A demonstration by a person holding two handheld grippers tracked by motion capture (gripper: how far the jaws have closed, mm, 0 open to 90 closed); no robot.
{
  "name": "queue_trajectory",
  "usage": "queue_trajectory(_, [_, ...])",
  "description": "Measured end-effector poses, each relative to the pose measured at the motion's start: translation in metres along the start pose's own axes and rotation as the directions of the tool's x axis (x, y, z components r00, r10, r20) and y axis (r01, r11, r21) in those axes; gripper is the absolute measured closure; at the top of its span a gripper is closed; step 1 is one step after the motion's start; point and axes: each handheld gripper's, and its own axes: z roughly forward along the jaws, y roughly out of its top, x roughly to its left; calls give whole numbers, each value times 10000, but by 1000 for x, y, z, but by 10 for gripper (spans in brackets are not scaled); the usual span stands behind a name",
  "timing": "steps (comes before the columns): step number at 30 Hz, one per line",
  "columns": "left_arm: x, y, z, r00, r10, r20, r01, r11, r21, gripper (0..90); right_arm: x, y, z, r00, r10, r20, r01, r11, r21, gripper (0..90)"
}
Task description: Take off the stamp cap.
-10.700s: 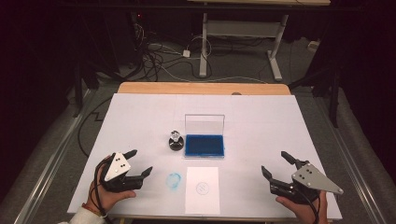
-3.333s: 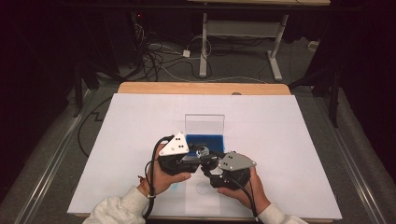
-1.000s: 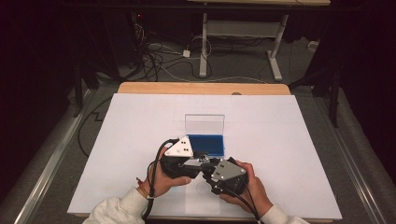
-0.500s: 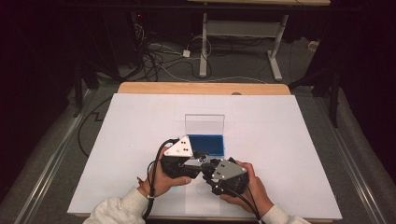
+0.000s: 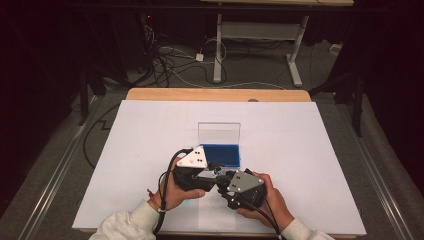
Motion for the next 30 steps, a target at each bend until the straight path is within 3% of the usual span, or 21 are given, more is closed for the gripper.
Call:
queue_trajectory(6, [0, 2, -1, 10000, 12, 47, -12, 10000, -29, 553, 1, 1, 0, 9998, 200, 6, -200, 9998, 12, 385])
queue_trajectory(15, [1, 3, 0, 9999, -22, 149, 22, 10000, -38, 552, 1, 2, -2, 9999, 106, 84, -106, 9999, 43, 384])
queue_trajectory(19, [1, 2, 1, 9999, -1, 158, 3, 9999, -127, 552, 1, 2, -1, 9996, -161, 242, 156, 9997, 207, 384])
queue_trajectory(20, [2, 2, 0, 9998, -41, 174, 44, 9998, -173, 553, 0, 2, -2, 9998, 162, 123, -163, 9998, 65, 384])
queue_trajectory(22, [3, 3, -1, 9997, -204, 144, 210, 9988, -433, 554, -6, 0, -3, 9941, 912, -582, -937, 9948, -408, 385])
queue_trajectory(25, [2, 1, -2, 9999, -144, 68, 148, 9982, -575, 554, -7, -1, -1, 9907, 1151, -731, -1186, 9919, -459, 385])
queue_trajectory(26, [1, 1, -2, 9999, -149, 55, 152, 9980, -620, 554, -9, -2, -1, 9855, 1339, -1042, -1398, 9888, -523, 386])
queue_trajectory(28, [1, 1, -4, 9998, -179, 58, 183, 9965, -820, 554, -12, -3, -4, 9803, 1581, -1188, -1671, 9834, -708, 385])
queue_trajectory(30, [1, 0, -5, 9997, -202, 109, 210, 9961, -862, 554, -12, -3, -5, 9807, 1544, -1200, -1639, 9836, -746, 386])
